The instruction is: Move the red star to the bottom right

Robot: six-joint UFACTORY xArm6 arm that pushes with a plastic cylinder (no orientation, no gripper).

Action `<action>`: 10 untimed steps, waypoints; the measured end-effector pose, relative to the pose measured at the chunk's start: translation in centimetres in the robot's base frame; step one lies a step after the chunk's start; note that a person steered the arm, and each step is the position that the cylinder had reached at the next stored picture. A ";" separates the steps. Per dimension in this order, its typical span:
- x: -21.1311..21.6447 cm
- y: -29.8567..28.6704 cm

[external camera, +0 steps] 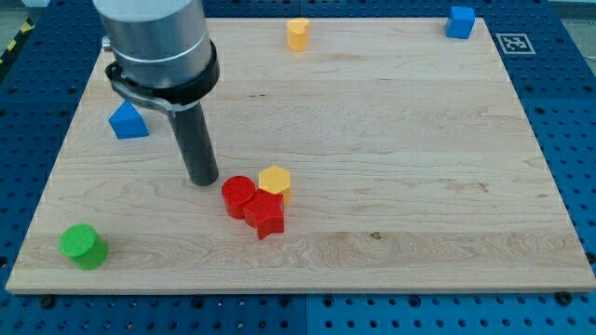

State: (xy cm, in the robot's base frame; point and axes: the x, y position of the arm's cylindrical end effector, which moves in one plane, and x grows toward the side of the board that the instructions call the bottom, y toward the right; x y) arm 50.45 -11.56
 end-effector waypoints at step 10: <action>4.3 25.1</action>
State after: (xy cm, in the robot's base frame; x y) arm 54.75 13.53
